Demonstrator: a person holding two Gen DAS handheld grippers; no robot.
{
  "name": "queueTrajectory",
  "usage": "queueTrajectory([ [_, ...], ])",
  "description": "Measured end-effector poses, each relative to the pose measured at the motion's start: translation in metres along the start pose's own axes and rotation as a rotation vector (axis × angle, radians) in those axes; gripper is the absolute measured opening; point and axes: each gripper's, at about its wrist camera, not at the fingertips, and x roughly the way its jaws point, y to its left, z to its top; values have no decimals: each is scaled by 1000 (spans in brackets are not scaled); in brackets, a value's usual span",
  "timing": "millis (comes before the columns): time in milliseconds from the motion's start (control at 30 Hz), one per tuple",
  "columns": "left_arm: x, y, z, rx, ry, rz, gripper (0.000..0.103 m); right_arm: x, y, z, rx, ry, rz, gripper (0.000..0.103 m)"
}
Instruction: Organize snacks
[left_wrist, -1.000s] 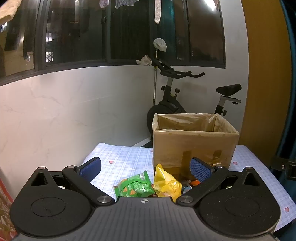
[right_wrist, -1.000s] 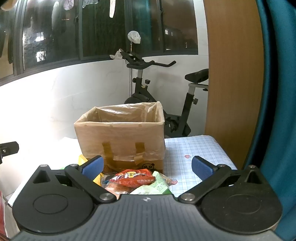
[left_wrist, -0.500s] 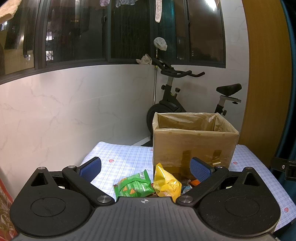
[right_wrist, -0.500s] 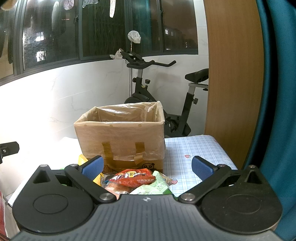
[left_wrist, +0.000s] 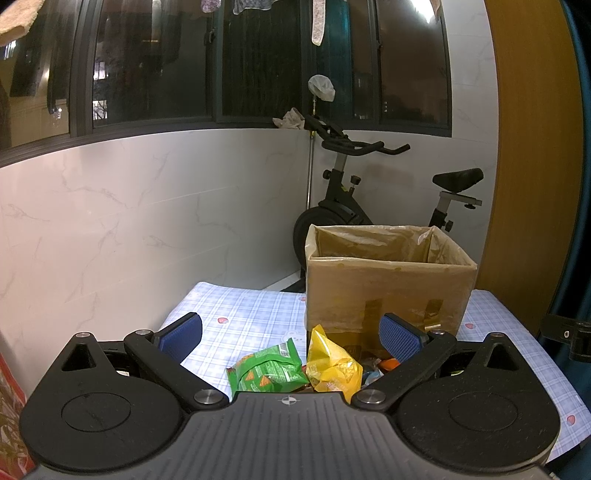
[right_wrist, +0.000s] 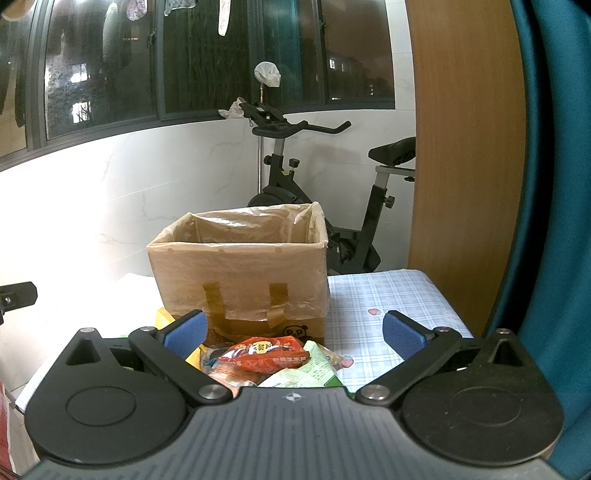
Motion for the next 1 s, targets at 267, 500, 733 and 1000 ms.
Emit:
queueTrajectory([
  [267,0,0,0,0,-1,0,103,-1,-2,-2,-2,-2,-1,103],
  [500,-1,1,2,-2,-5,1,103,-1,-1,-2,-2,-2,-1,103],
  [733,-3,1,3,-5,-9,1,103,-1,0,-1,-2,-3,-1,103],
  [1000,0,1,3,-10,-9,0,103,-1,-1,-1,-3,-5,-1,103],
])
